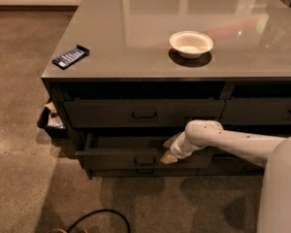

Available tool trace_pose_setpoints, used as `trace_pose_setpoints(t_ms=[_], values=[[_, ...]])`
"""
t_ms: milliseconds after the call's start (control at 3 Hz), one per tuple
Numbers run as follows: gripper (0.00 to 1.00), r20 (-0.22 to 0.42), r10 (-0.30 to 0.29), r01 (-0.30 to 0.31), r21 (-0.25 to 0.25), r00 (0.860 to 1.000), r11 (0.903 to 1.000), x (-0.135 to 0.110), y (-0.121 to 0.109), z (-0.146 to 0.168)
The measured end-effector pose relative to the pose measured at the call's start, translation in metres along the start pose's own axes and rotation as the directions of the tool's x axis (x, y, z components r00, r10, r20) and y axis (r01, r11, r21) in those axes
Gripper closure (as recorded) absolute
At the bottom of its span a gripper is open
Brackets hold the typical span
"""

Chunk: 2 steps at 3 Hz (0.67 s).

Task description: Open middle drawer

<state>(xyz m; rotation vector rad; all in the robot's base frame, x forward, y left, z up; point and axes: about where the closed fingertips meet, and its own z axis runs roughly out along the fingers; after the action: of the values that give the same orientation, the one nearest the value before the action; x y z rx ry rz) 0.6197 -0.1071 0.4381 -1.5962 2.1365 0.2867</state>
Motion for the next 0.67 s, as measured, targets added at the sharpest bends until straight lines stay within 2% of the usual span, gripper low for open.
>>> trace_pose_setpoints(t_ms=[333, 667], values=[[0.14, 0.0, 0.0, 0.0, 0.0, 1.0, 1.0, 0.0, 0.0, 0.0], [0.0, -0.005, 0.012, -0.012, -0.022, 1.0, 0.9997, 0.016, 0.03, 0.003]])
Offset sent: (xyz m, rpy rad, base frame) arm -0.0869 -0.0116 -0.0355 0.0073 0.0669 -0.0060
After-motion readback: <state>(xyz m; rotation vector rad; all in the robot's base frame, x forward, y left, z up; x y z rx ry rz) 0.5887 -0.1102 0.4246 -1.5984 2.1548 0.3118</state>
